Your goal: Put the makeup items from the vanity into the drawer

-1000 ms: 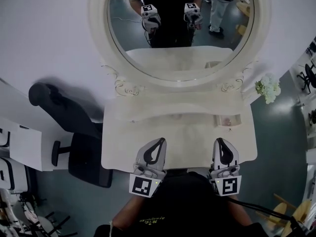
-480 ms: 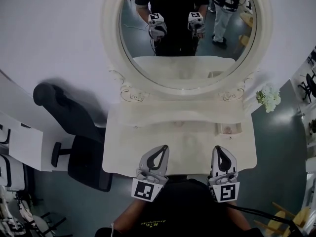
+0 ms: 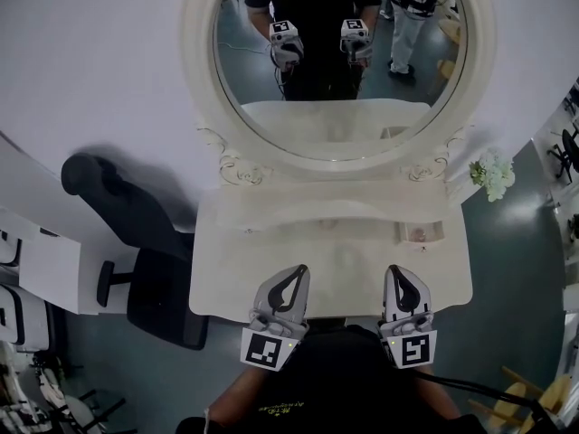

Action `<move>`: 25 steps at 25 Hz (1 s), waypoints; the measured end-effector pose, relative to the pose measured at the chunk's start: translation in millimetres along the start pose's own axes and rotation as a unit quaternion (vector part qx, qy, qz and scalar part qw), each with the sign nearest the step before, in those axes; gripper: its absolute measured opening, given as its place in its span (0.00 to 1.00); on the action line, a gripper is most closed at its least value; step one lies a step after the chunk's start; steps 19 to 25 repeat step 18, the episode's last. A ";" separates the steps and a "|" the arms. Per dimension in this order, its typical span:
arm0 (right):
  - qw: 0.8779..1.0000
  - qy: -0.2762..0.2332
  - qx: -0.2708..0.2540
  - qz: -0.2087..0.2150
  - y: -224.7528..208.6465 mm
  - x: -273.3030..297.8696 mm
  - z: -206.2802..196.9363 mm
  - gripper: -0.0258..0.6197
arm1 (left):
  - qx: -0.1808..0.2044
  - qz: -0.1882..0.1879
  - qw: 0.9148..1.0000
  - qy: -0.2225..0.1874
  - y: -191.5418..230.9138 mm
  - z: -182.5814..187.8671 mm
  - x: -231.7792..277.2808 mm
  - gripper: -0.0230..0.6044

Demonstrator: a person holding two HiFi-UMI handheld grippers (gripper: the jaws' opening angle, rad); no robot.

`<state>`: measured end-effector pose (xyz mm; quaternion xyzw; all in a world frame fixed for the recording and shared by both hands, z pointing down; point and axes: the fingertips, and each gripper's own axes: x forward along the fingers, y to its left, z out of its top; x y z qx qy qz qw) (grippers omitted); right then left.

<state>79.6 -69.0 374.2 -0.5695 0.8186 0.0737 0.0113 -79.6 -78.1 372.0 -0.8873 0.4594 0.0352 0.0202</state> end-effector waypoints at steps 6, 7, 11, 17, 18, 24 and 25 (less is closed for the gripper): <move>1.000 0.001 0.001 -0.002 -3.4 0.3 -0.4 0.04 | 0.001 0.001 1.000 0.000 -0.4 0.7 1.3 0.07; 1.000 0.001 0.001 -0.002 -4.1 0.3 -0.5 0.04 | 0.001 0.001 1.000 0.000 -0.7 1.1 1.9 0.07; 1.000 -0.001 0.001 -0.003 -6.3 1.6 -0.3 0.04 | 0.002 0.001 1.000 0.000 0.1 1.5 4.0 0.07; 1.000 0.000 0.000 -0.004 -9.8 5.4 -1.6 0.04 | 0.001 0.001 1.000 0.001 1.9 0.8 8.9 0.07; 1.000 -0.003 -0.001 -0.004 -10.7 6.3 -0.8 0.04 | 0.001 0.001 1.000 0.002 2.1 0.3 9.8 0.07; 1.000 -0.003 -0.001 -0.004 -10.7 6.3 -0.8 0.04 | 0.001 0.001 1.000 0.002 2.1 0.3 9.8 0.07; 1.000 -0.003 -0.001 -0.004 -10.7 6.3 -0.8 0.04 | 0.001 0.001 1.000 0.002 2.1 0.3 9.8 0.07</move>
